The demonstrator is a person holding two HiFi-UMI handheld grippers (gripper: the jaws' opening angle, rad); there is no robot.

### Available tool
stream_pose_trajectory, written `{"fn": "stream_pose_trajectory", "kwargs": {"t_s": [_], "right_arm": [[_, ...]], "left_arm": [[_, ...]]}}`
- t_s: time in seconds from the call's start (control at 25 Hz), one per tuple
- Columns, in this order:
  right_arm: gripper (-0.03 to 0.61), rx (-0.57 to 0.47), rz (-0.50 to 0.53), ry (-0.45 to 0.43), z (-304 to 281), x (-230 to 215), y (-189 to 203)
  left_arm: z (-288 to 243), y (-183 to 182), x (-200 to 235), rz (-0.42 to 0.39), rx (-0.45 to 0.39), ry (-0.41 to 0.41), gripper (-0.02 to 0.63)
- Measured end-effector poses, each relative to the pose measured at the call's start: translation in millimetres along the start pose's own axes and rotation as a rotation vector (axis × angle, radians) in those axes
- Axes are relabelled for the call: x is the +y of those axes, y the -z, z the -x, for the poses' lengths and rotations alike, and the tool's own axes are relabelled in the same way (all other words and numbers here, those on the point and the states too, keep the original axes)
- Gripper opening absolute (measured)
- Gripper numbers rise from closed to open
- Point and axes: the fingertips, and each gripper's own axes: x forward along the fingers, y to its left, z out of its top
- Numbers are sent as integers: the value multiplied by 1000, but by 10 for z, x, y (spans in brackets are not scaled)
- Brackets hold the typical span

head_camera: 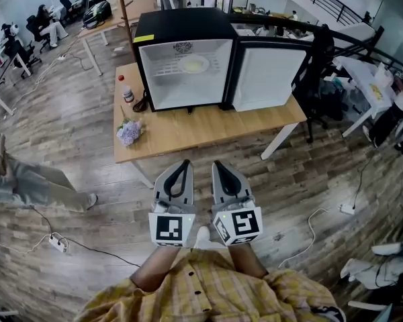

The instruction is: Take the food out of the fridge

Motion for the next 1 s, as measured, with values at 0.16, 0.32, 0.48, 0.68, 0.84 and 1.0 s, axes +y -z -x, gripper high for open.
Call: {"fn": "stream_pose_trajectory", "kwargs": {"t_s": [0.16,0.32,0.48,0.68,0.84,1.0], "right_arm": [[6,4,-21,-12,-90,-208,27],[6,7,-49,-19,-174,-330,53],[6,11,-74,-31,-213,-355,80],[6,18,-83,-43,-258,-374,155],[6,22,-74,-36,-338,-436,203],[6,38,-68,-30,-496,-508,232]], "left_arm": [[-234,56,-63,16,19,-2,8],[-337,89,-90,24,51,-9,8],[-342,130,-63,20,78,-29,8],[-396,209,-53,7,87,-40,8],[-520,271,-32,13,80,-30,8],[-690,320,55,28,81,-19,8]]}}
